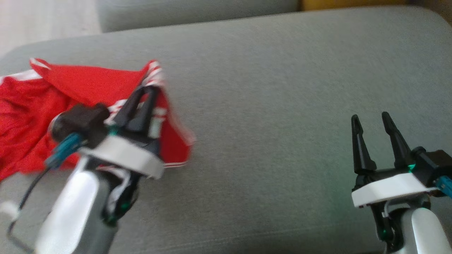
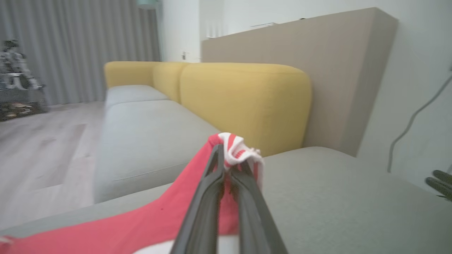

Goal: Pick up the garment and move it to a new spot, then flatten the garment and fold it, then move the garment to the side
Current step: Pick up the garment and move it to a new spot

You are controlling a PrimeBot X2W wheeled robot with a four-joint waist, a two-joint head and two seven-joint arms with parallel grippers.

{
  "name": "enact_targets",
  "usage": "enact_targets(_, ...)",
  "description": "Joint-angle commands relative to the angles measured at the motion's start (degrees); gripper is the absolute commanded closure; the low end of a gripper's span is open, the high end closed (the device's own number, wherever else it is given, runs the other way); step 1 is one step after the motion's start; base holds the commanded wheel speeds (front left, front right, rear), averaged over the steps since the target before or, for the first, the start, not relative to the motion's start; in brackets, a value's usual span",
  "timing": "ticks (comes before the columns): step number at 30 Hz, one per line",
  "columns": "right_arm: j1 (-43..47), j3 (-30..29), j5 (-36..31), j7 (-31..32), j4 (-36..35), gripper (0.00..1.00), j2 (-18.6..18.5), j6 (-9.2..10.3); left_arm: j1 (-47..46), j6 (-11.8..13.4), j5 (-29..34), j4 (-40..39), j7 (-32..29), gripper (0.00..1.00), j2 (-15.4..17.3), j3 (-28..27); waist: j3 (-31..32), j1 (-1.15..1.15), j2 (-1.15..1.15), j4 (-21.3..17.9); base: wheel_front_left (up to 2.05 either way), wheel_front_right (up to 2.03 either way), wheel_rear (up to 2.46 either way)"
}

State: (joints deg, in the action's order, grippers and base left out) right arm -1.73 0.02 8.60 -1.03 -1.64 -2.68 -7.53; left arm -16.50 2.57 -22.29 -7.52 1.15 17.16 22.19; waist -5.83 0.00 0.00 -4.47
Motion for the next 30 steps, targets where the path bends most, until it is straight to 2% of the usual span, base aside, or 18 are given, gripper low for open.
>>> enact_targets(1, -2.36, 1.68, 0.50, -0.58, -2.50, 0.00, -0.20, 0.04, -5.35, -0.91, -0.06, -0.88, 0.31, 1.00, -0.13, -1.20, -3.06, 0.00, 0.00, -3.62, 0.00, 0.00, 0.00)
enact_targets(2, -2.36, 1.68, 0.50, -0.58, -2.50, 0.00, -0.20, 0.04, -5.35, -0.91, -0.06, -0.88, 0.31, 1.00, -0.13, -1.20, -3.06, 0.00, 0.00, -3.62, 0.00, 0.00, 0.00)
enact_targets(6, -3.38, 2.71, 1.34, -1.57, -2.69, 0.00, -0.20, 0.04, -10.78, -3.83, -0.25, 3.74, 0.83, 1.00, -3.85, 2.96, -7.26, 0.00, 0.00, -8.86, 0.00, 0.00, 0.00)
enact_targets(13, -5.14, 3.65, 2.86, -3.60, -2.57, 0.00, -0.20, 0.04, -18.29, -6.72, 0.99, 9.95, 0.94, 1.00, -8.73, 8.71, -13.25, 0.00, 0.00, -14.79, 0.00, 0.00, 0.00)
enact_targets(19, -6.17, 4.79, 4.52, -5.82, -1.31, 0.00, -0.20, 0.04, -22.75, -8.36, 1.35, 19.60, -0.27, 1.00, -10.90, 13.27, -16.82, 0.00, 0.00, -17.69, 0.00, 0.00, 0.00)
enact_targets(25, -7.06, 5.74, 5.65, -7.76, 0.62, 0.00, -0.20, 0.04, -25.43, -9.26, 1.46, 30.50, -2.16, 1.00, -11.50, 17.08, -18.41, 0.00, 0.00, -18.42, 0.00, 0.00, 0.00)
enact_targets(26, -7.22, 5.76, 5.69, -7.94, 0.98, 0.00, -0.20, 0.04, -25.75, -9.38, 1.38, 31.89, -2.53, 0.93, -11.55, 17.72, -18.42, 0.00, 0.00, -18.31, 0.00, 0.00, 0.00)
enact_targets(27, -7.36, 5.78, 5.73, -8.05, 1.28, 0.00, -0.20, 0.04, -26.05, -9.49, 1.27, 33.03, -2.70, 0.65, -11.60, 18.30, -18.33, 0.00, 0.00, -18.10, 0.00, 0.00, 0.00)
enact_targets(28, -7.51, 5.76, 5.74, -8.11, 1.55, 0.00, -0.20, 0.04, -26.36, -9.57, 1.22, 33.84, -2.49, 0.00, -11.67, 18.78, -18.20, 0.00, 0.00, -17.85, 0.00, 0.00, 0.00)
enact_targets(30, -7.72, 5.56, 5.55, -8.21, 2.03, 0.00, -0.20, 0.04, -26.70, -9.69, 1.20, 34.91, -1.67, 0.00, -11.79, 19.78, -17.55, 0.00, 0.00, -17.01, 0.00, 0.00, 0.00)
